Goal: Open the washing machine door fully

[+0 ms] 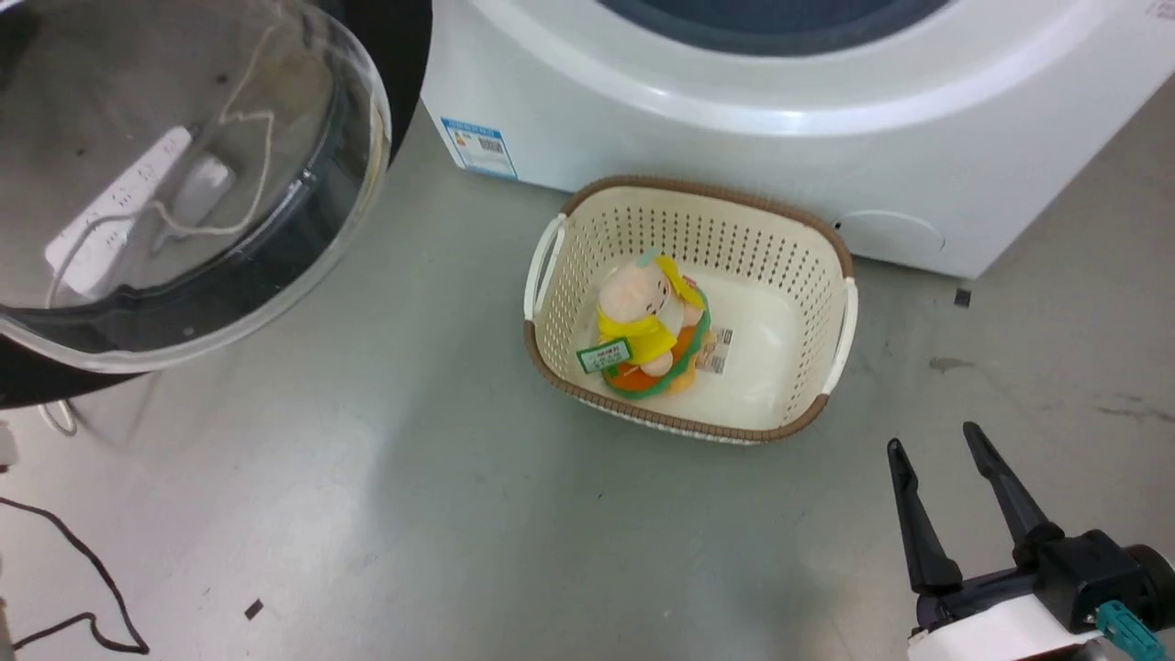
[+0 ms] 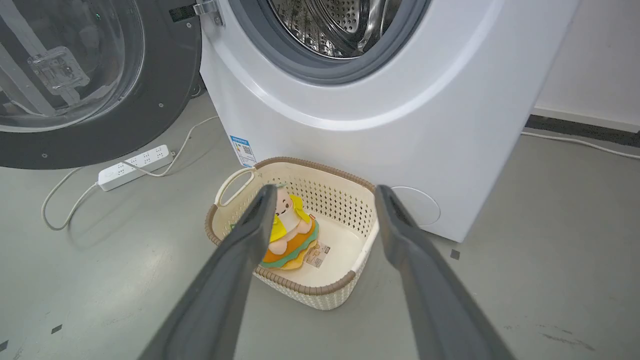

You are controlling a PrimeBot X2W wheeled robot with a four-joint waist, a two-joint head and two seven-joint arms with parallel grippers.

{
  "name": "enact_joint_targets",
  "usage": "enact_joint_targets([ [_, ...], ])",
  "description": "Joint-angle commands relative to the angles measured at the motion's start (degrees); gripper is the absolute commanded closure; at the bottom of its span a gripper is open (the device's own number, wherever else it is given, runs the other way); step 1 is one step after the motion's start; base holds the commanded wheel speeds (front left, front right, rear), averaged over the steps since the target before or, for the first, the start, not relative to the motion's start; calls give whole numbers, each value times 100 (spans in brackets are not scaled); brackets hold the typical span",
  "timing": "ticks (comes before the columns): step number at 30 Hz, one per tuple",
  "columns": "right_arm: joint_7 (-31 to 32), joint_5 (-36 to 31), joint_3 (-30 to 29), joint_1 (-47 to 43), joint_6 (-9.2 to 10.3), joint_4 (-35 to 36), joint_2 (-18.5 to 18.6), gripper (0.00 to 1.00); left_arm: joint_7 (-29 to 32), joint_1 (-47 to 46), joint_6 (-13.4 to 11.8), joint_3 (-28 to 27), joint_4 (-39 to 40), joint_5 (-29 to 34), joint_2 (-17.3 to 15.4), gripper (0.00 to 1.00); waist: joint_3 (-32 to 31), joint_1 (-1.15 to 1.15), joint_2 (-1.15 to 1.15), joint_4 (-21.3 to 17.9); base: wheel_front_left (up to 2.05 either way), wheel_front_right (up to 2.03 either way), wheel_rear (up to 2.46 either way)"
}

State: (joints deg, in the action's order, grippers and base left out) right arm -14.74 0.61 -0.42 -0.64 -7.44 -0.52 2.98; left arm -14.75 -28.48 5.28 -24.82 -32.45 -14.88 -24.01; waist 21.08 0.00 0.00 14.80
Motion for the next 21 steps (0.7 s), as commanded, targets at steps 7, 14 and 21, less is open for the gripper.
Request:
enact_joint_targets([
  [7,-26,234,-17,-2,-5,-45,-11,0,-25,477,160,260,400,317,427,100,-800,0,0,-97,0,0,0],
  [14,-26,452,-165,-195,-5,94,-11,0,-25,1399,215,896,1451,208,1036,100,-1663,0,0,-379,0,0,0],
  [21,-26,577,-229,-451,-5,241,-11,0,-25,2360,219,1725,2372,140,1578,100,-2251,0,0,-807,0,0,0],
])
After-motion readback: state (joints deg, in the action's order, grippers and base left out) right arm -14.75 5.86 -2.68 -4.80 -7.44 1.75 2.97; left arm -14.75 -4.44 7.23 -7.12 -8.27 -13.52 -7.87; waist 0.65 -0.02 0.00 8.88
